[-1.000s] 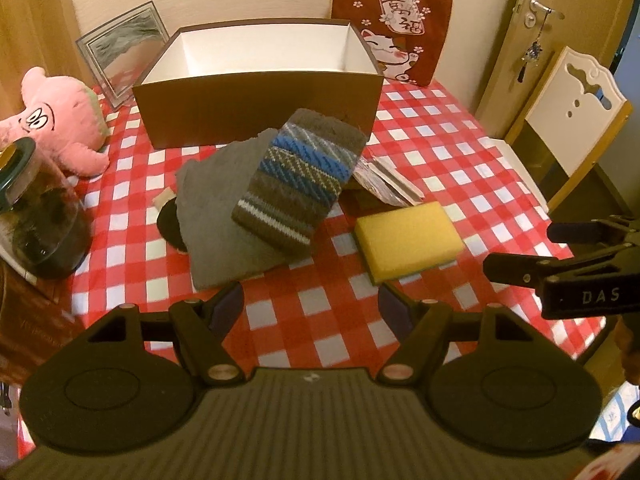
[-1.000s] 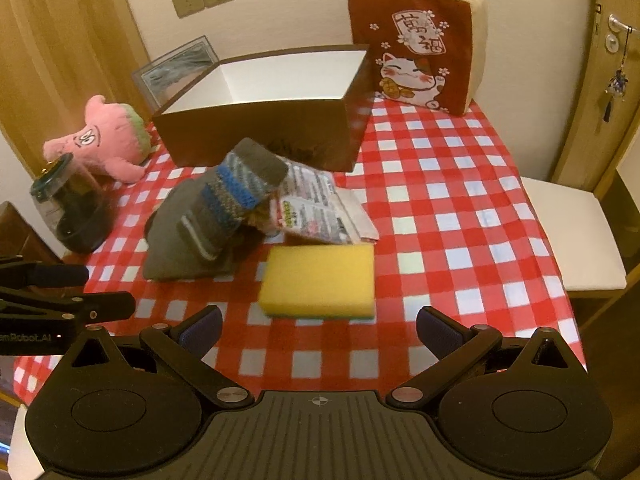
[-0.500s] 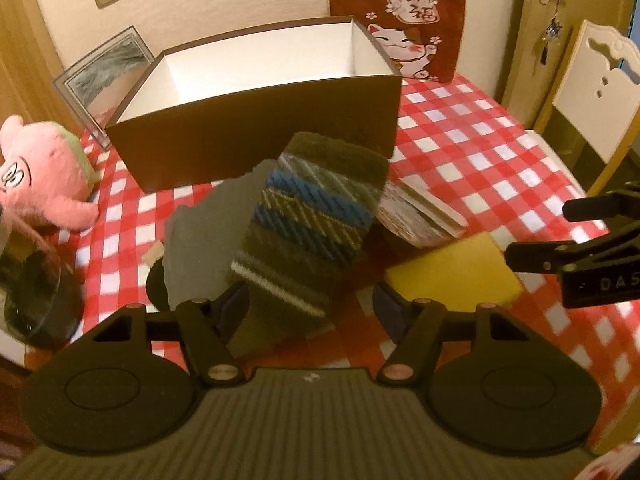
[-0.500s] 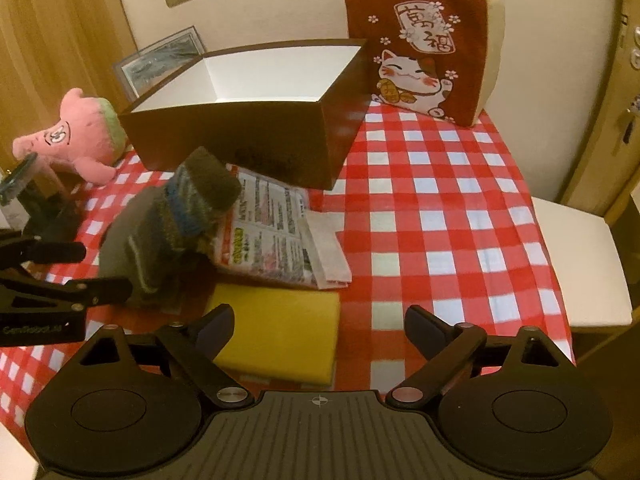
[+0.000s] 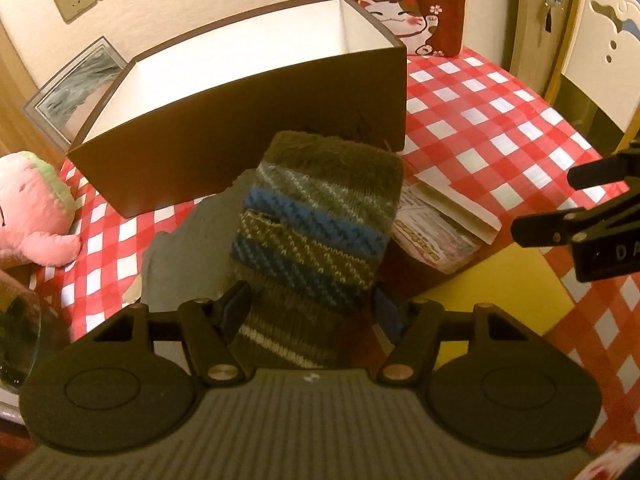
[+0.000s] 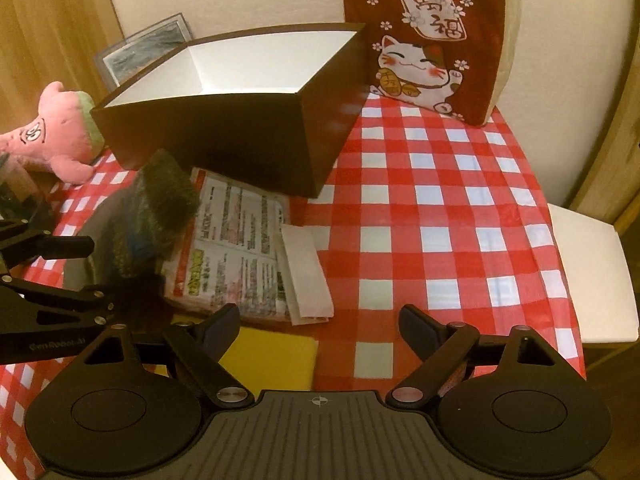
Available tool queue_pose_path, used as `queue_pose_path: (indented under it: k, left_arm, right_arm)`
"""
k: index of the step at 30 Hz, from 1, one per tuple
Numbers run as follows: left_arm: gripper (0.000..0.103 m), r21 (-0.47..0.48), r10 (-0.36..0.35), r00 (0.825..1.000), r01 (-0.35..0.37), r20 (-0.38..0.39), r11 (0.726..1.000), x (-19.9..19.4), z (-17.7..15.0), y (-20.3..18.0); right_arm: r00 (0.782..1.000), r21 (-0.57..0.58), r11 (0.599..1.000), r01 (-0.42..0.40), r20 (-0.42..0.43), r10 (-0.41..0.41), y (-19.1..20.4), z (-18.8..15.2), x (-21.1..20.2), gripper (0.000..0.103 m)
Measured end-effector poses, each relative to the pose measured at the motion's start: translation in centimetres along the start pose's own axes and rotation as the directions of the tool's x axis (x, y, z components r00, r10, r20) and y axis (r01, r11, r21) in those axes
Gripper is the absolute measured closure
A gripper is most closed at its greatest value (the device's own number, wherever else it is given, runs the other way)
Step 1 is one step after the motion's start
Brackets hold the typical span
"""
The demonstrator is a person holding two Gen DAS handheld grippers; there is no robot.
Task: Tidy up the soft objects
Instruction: 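Grasp the striped knit sock with the left gripper while the right gripper grasps the white paper strip, then lift the sock with the left gripper while the right gripper lifts the paper strip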
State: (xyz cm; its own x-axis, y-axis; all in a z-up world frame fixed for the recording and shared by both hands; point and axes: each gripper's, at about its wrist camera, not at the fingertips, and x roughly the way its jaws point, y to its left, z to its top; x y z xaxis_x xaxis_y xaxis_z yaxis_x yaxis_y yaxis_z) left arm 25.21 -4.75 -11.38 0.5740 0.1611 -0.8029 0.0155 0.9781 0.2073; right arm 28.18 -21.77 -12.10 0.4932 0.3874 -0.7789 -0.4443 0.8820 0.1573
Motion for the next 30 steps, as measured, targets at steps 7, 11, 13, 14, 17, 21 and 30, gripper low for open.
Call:
queue_pose_path:
  k: [7, 11, 13, 14, 17, 21, 30]
  left_arm:
    - [0.054, 0.012, 0.007, 1.0, -0.007, -0.004, 1.0, 0.9, 0.2, 0.3]
    - [0.082, -0.044, -0.025, 1.0, 0.025, 0.009, 0.999, 0.3, 0.2, 1.5]
    - [0.088, -0.082, -0.025, 0.999, 0.027, 0.022, 0.996, -0.2, 0.4, 2.4]
    - [0.088, -0.1, -0.025, 0.999, 0.028, 0.029, 0.995, -0.5, 0.5, 2.8]
    - [0.089, -0.158, -0.02, 0.999, 0.027, 0.046, 0.987, -1.4, 0.7, 4.2]
    - [0.089, -0.246, -0.026, 0.998, 0.039, 0.054, 0.968, -2.2, 1.1, 6.0]
    - [0.09, -0.318, -0.014, 0.999, 0.029, 0.047, 0.948, -2.7, 1.2, 7.2]
  right_arm:
    - [1.0, -0.002, 1.0, -0.001, -0.001, 0.001, -0.4, 0.4, 1.0, 0.016]
    - [1.0, -0.008, 1.0, -0.006, -0.006, 0.005, -0.5, 0.7, 1.8, 0.016]
    - [1.0, -0.012, 1.0, -0.012, -0.007, 0.012, -0.5, 0.9, 2.2, 0.017]
    - [1.0, -0.018, 1.0, -0.015, -0.006, 0.015, -0.4, 1.0, 2.4, 0.018]
    - [0.999, -0.06, 0.998, -0.033, -0.007, 0.033, -0.2, 1.4, 3.1, 0.031]
    - [0.998, -0.114, 0.992, -0.054, -0.034, 0.051, -0.1, 1.9, 4.6, 0.044]
    - [0.996, -0.187, 0.98, -0.066, -0.075, 0.053, -0.1, 2.3, 7.6, 0.063]
